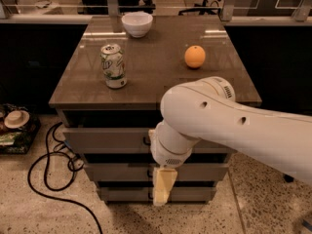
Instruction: Open top drawer
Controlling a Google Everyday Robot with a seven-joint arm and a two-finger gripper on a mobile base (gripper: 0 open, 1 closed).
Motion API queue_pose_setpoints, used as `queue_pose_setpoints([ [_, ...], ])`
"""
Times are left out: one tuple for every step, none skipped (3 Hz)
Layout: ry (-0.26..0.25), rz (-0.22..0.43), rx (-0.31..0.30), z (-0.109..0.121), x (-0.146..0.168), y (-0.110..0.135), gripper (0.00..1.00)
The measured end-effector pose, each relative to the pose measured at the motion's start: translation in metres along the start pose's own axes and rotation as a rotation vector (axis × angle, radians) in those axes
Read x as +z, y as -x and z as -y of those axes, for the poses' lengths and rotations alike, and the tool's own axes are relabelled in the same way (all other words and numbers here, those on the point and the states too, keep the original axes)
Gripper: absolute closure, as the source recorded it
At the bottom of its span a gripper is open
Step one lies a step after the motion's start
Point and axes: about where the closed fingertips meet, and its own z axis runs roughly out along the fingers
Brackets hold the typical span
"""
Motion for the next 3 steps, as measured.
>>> queue_pose_setpoints([
  [0.026, -0.078, 0.036, -0.006, 0.003, -0.003, 0.00],
  [0.022, -0.088, 0.033, -0.005, 0.003, -0.005, 0.00],
  [0.021, -0.146, 0.050, -0.004, 0.000, -0.015, 0.00],
])
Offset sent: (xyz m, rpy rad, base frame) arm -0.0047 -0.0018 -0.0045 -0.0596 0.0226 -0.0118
